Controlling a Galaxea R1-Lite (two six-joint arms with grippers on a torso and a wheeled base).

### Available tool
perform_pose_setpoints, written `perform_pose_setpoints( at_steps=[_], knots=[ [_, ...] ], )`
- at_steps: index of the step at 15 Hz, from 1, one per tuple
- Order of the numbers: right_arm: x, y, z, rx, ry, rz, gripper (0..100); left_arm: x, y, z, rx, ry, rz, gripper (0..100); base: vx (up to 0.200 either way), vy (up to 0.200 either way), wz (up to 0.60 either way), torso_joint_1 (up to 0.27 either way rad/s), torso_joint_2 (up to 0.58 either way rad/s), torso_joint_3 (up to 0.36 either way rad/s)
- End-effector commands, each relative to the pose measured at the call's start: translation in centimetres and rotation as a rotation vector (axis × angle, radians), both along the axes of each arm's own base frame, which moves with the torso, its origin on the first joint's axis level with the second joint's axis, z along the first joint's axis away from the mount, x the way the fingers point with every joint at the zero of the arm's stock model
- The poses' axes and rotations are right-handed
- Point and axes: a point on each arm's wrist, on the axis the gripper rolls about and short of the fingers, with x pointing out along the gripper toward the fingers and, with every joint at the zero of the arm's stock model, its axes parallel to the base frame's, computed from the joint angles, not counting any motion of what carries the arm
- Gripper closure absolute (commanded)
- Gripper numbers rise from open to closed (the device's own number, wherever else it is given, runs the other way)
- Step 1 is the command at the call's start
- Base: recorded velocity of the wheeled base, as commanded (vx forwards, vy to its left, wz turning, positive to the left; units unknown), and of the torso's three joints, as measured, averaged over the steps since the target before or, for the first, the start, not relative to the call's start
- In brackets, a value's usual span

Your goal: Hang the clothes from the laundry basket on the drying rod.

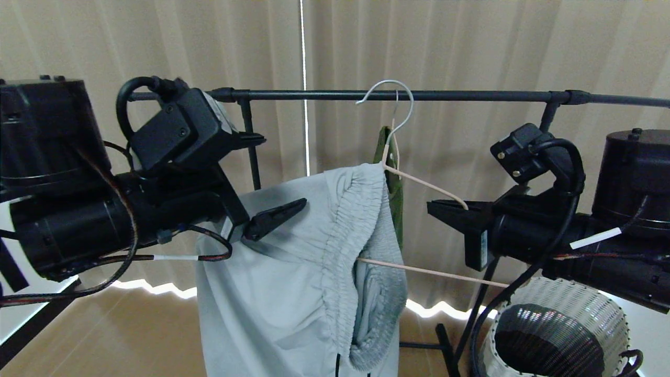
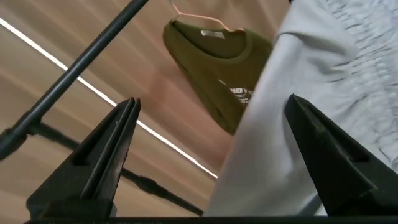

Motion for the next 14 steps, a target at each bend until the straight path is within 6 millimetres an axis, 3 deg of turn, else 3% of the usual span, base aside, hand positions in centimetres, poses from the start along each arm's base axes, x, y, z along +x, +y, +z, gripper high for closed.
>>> perform_pose_setpoints(
  at_steps=[1,8,9,14],
  knots=[
    [0.1,0.4,-0.3,-0.011,0.005,0.011,100,1.3,-0.8,-1.3,0.031,0.037,-0.003,0,0.0,0.0,0.0,0.0,0.0,0.0],
    [-0.6,1.1,-0.1,-0.017,-0.005,0.057,100,1.9,-1.0,-2.4,0.077,0.044,-0.004,0,0.0,0.0,0.0,0.0,0.0,0.0],
    [-0.9,1.2,-0.1,-0.015,-0.008,0.066,100,1.8,-1.0,-2.4,0.078,0.043,-0.005,100,0.0,0.0,0.0,0.0,0.0,0.0],
    [-1.1,1.6,0.3,0.012,-0.045,0.082,100,1.7,-1.0,-2.5,0.079,0.046,-0.008,100,0.0,0.0,0.0,0.0,0.0,0.0]
  ],
)
